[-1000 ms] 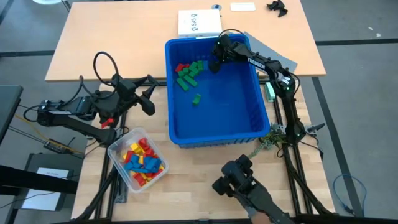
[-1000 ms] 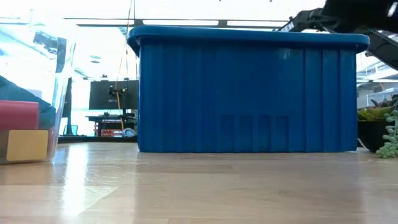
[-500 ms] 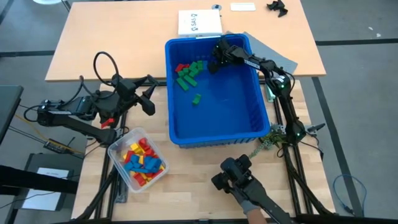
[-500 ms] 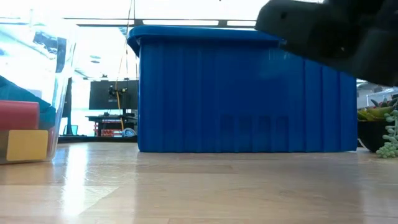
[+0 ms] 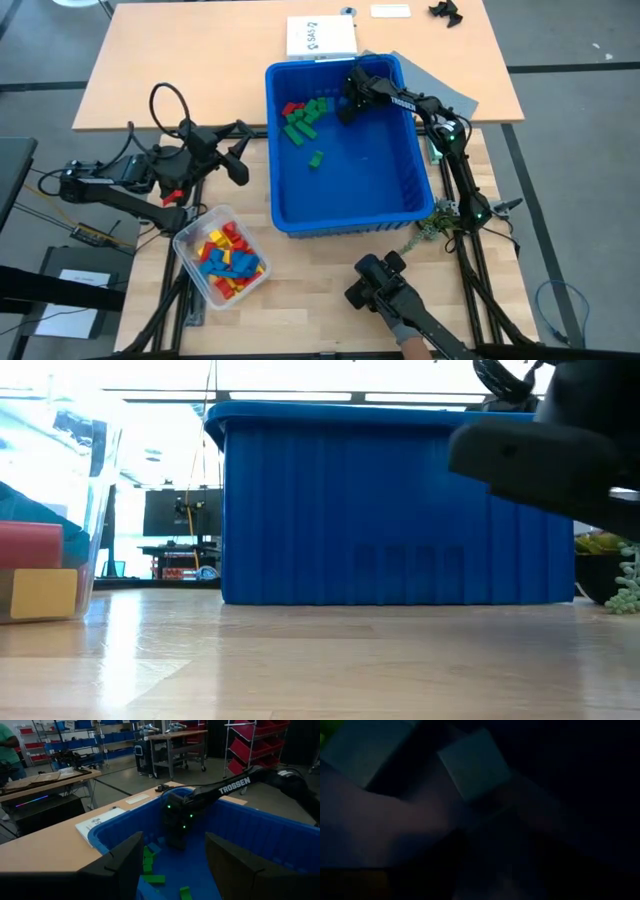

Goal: Sort Items/Unsort Items

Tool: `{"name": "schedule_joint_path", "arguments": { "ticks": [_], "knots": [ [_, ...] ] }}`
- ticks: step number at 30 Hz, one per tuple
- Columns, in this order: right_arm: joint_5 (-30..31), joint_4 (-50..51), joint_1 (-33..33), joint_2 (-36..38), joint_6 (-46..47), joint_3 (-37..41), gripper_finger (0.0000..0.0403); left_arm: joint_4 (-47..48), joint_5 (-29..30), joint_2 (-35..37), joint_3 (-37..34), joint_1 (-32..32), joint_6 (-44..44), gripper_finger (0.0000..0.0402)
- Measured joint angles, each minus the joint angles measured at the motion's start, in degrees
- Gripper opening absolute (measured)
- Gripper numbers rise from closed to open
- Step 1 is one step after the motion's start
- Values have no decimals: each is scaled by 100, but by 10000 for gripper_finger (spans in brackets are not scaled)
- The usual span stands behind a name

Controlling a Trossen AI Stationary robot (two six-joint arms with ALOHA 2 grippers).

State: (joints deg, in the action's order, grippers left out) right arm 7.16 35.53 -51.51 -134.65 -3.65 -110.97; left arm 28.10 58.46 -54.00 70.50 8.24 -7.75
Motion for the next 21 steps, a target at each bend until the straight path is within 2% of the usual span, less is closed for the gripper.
{"name": "schedule_joint_path", "arguments": {
  "ticks": [4, 11, 18, 21],
  "knots": [
    [-183, -306, -4, -17, -33, 18, 187, 0, 0, 0, 0, -1, -2, 218],
    [-286, -519, -4, -19, -237, 135, 129, 2, 0, 0, 0, 1, -1, 218],
    [-348, -475, 61, 4, -810, 288, 14, 2, 0, 0, 0, 1, -2, 218],
    [-422, -285, 142, 46, -1144, 288, 9, 2, 0, 2, 0, 1, -2, 218]
  ]
}}
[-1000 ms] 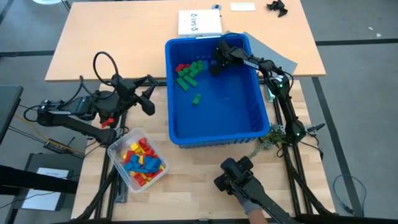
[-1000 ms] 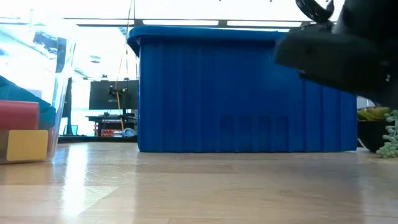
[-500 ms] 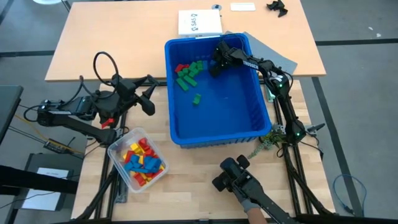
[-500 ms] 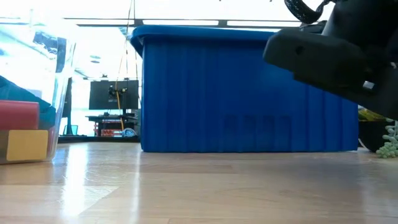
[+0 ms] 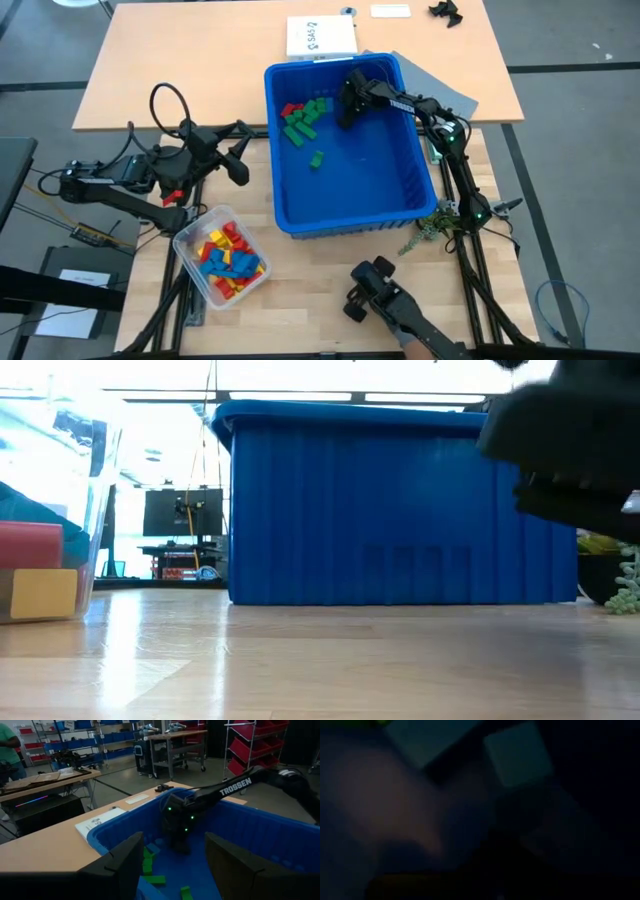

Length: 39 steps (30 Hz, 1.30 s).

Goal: Sort Items/Unsort Items

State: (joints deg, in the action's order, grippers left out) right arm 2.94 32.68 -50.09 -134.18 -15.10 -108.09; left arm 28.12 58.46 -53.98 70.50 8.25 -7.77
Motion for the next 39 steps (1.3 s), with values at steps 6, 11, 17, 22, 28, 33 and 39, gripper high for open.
{"name": "schedule_joint_path", "arguments": {
  "ticks": [6, 11, 17, 22, 28, 33, 39],
  "knots": [
    [-343, 702, 263, 198, -562, 27, 3, 0, 0, -2, 0, -1, 1, 218],
    [-540, 1210, 408, 354, -879, 44, 1, 3, 0, -2, 0, -1, 1, 218],
    [-1032, 1519, 424, 621, -1023, 46, 1, 0, 0, -2, 0, 1, 0, 218],
    [-1487, 1636, 464, 988, -1206, 42, 0, 0, 0, -1, 0, 1, 1, 218],
    [-1519, 1606, 499, 1435, -1242, 34, 0, 0, 0, -2, 0, 0, 2, 218],
    [-1280, 1230, 401, 1460, -633, 24, 8, 2, 0, -2, 0, 0, 2, 218],
    [-1131, 942, 170, 1021, -572, 26, 85, -4, -2, -2, 0, -1, 0, 218]
  ]
}}
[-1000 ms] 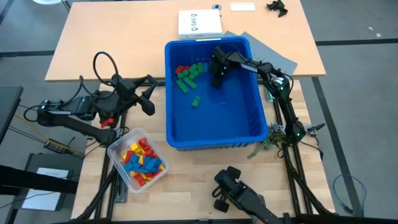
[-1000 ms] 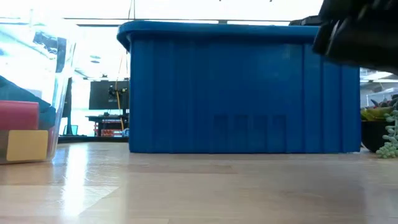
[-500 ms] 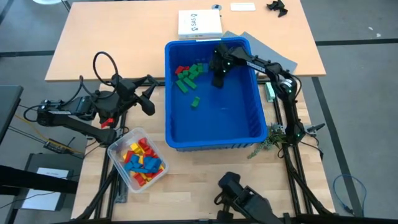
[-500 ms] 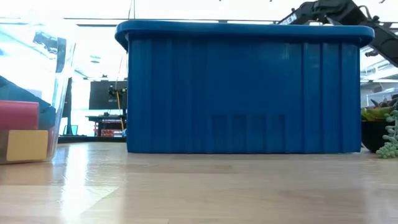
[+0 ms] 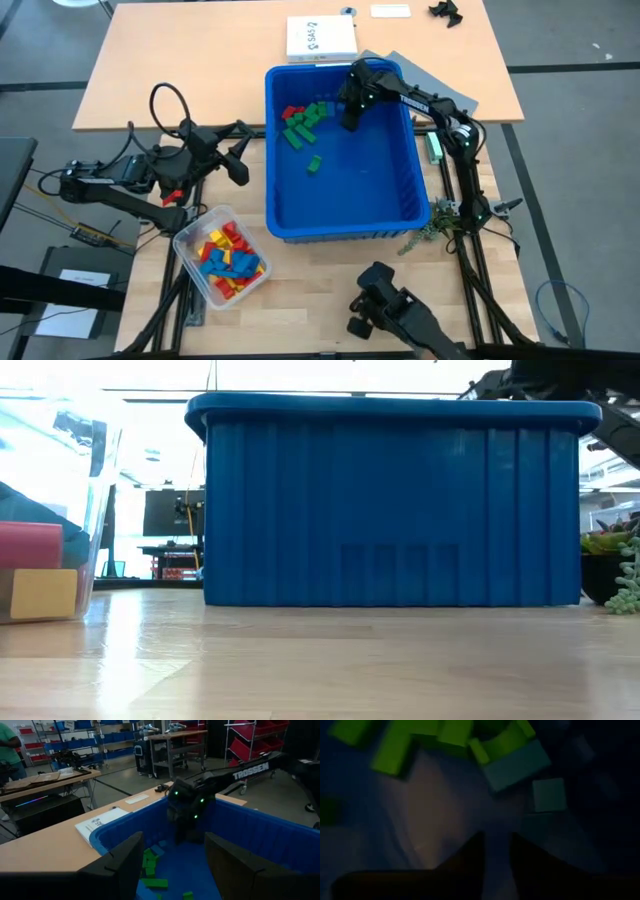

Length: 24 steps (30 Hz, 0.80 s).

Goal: Sort Items/Unsort Items

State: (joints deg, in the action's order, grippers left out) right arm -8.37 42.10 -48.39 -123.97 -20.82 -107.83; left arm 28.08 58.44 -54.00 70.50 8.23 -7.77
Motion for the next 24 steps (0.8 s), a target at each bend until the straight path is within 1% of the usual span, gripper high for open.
{"name": "schedule_joint_path", "arguments": {
  "ticks": [5, 8, 11, 12, 15, 19, 24],
  "knots": [
    [1, -577, -126, -373, 16, 1, 182, 4, 1, 0, 0, 1, 1, 218],
    [170, -845, -144, -447, 58, 6, 236, -2, 2, 0, 0, 0, 0, 218],
    [292, -1169, -151, -447, 79, 125, 278, -2, 2, 2, 0, 1, 0, 218],
    [371, -1189, -153, -447, 229, 143, 287, 0, 1, 1, 0, 2, 1, 218],
    [744, -1444, -152, -438, 653, 315, 302, -1, 2, 2, 0, 1, 0, 218],
    [1199, -1999, -132, -440, 1273, 716, 295, -1, 2, 2, 0, 2, 0, 218],
    [1164, -3273, -126, -443, 1685, 1390, 270, 3, 0, 2, 0, 0, 1, 218]
  ]
}}
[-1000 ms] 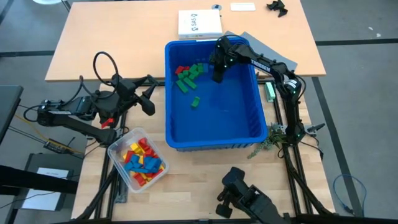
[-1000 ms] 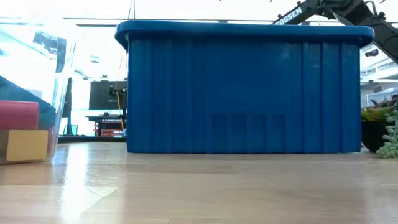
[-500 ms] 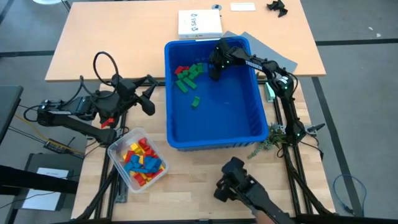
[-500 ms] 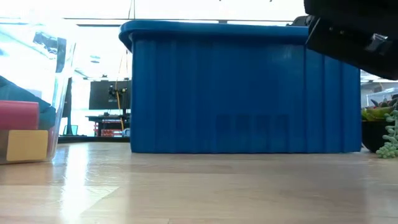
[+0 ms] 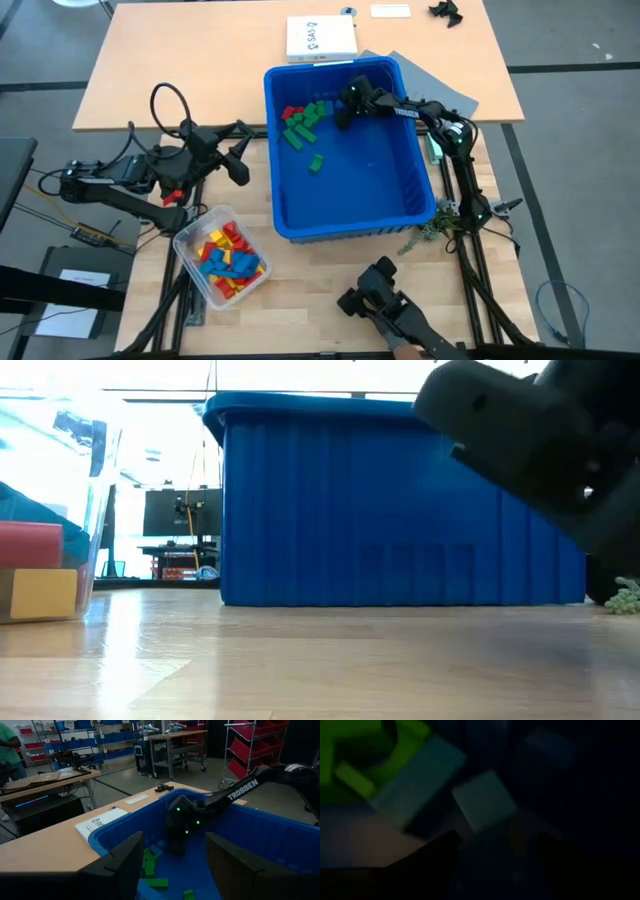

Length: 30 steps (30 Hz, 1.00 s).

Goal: Sort Items/Unsort Items

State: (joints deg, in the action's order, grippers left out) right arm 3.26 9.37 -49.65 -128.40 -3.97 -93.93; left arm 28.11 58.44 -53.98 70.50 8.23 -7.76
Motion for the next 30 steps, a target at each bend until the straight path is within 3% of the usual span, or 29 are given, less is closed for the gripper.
{"name": "schedule_joint_path", "arguments": {
  "ticks": [3, 8, 15, 30],
  "knots": [
    [-2, -707, 0, 0, 130, 317, 257, -2, 1, 0, 0, 1, 0, 218],
    [35, -863, 4, 2, 137, 405, 228, -1, 2, 0, 0, 0, 0, 218],
    [5, -798, 15, 2, 78, 397, 131, 1, -1, 0, 0, 2, 0, 218],
    [-349, 313, 150, 256, -126, 396, 131, 5, 1, 0, 0, 1, 1, 218]
  ]
}}
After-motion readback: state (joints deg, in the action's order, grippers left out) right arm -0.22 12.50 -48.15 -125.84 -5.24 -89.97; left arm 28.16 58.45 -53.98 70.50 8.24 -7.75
